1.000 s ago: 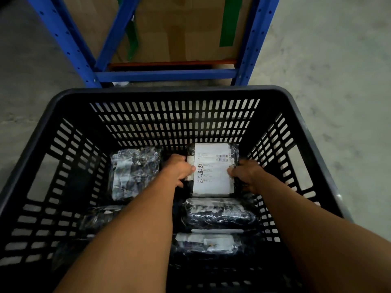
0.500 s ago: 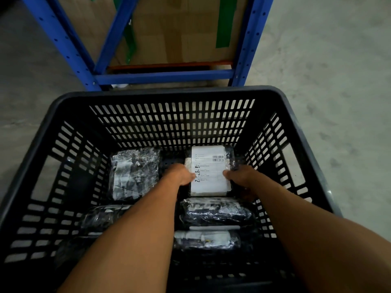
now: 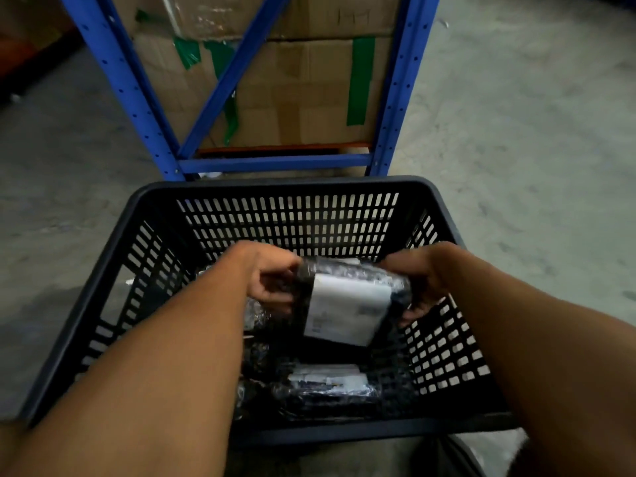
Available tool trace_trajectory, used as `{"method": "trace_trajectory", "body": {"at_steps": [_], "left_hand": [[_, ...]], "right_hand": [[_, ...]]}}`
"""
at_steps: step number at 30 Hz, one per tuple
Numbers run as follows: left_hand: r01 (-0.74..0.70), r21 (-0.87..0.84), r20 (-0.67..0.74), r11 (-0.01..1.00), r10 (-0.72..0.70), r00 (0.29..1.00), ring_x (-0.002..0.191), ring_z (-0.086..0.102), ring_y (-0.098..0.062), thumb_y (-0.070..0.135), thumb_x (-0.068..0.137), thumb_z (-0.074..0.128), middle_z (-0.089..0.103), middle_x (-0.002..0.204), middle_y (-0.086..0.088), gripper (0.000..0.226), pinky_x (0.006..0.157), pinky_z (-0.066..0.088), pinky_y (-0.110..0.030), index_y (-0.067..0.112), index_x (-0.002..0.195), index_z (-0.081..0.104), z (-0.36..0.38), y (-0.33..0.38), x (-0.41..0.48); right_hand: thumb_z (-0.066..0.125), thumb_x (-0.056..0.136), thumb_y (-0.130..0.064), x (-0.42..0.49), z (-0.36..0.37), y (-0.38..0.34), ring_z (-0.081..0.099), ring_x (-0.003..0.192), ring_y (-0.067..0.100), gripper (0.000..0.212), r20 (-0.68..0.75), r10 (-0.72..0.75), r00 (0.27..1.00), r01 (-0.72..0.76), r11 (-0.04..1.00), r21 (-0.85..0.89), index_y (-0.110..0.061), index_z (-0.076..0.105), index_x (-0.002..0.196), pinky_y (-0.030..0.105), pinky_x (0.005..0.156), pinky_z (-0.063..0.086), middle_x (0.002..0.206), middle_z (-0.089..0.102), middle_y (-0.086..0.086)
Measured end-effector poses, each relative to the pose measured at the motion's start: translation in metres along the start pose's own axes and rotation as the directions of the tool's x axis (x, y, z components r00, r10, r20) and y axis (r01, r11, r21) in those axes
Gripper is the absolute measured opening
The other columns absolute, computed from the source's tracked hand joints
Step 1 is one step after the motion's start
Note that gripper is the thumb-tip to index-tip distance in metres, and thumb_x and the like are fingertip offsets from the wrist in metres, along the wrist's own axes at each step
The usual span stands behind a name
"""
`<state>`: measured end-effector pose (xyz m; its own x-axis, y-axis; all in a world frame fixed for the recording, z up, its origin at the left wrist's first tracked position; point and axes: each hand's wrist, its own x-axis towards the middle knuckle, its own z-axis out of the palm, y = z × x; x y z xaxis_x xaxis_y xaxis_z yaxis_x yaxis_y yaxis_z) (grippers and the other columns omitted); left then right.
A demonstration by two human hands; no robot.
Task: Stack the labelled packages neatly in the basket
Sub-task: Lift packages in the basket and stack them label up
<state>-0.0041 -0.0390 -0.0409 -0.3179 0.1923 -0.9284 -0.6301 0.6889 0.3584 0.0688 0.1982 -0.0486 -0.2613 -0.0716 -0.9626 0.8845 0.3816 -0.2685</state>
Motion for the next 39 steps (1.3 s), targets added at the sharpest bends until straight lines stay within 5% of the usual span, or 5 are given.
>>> {"method": "trace_trajectory", "body": {"at_steps": [8,24,29,35,39], "left_hand": [[-0.309,-0.439,-0.071,0.843,0.311,0.948,0.077,0.066,-0.026,0.053,0.079,0.069,0.064,0.118,-0.027,0.085,0.053,0.058,-0.025,0.01,0.145,0.039,-0.053,0.001,-0.026],[-0.344,-0.406,-0.075,0.847,0.344,0.936,0.106,0.061,-0.033,0.073,0.073,0.061,0.058,0.129,-0.027,0.08,0.066,0.06,-0.03,0.019,0.133,0.053,-0.04,-0.001,-0.019],[-0.234,0.037,-0.126,0.971,0.237,0.963,0.084,0.058,-0.019,0.033,0.075,0.081,0.061,0.099,-0.009,0.05,0.072,0.053,-0.031,0.009,0.113,0.059,-0.011,-0.008,0.0],[-0.261,-0.055,-0.181,0.964,0.247,0.952,0.096,0.066,-0.024,0.01,0.084,0.074,0.071,0.107,-0.012,0.029,0.081,0.056,-0.037,0.003,0.109,0.061,0.022,-0.013,0.034],[-0.286,-0.041,-0.257,0.957,0.266,0.929,0.105,0.065,-0.027,0.007,0.082,0.075,0.068,0.114,-0.01,0.031,0.084,0.055,-0.038,0.001,0.107,0.058,0.029,-0.014,0.06]], "right_hand": [[0.028,0.079,-0.085,-0.019,0.001,-0.019,0.062,0.089,0.026,0.08,-0.112,-0.295,0.949,0.312,0.822,0.476,-0.016,0.064,0.1,0.031,0.057,0.059,0.105,0.065,0.012],[0.079,0.07,-0.045,-0.039,-0.002,-0.009,0.057,0.074,0.017,0.063,-0.185,-0.404,0.896,0.439,0.866,0.237,-0.009,0.063,0.119,0.029,0.064,0.055,0.11,0.059,0.013],[0.057,0.091,-0.05,0.0,0.011,-0.003,0.058,0.081,0.026,0.04,-0.373,-0.169,0.912,0.255,0.947,0.196,-0.01,0.059,0.1,0.041,0.074,0.053,0.091,0.06,0.01],[0.067,0.091,-0.025,0.021,0.019,0.011,0.06,0.084,0.03,0.023,-0.356,-0.161,0.92,0.244,0.949,0.199,-0.006,0.056,0.094,0.048,0.092,0.051,0.095,0.06,0.013],[0.081,0.074,-0.022,0.049,0.009,0.015,0.061,0.114,0.04,0.068,-0.372,-0.167,0.913,0.253,0.948,0.194,-0.003,0.052,0.132,0.059,0.096,0.05,0.13,0.062,0.017]]}}
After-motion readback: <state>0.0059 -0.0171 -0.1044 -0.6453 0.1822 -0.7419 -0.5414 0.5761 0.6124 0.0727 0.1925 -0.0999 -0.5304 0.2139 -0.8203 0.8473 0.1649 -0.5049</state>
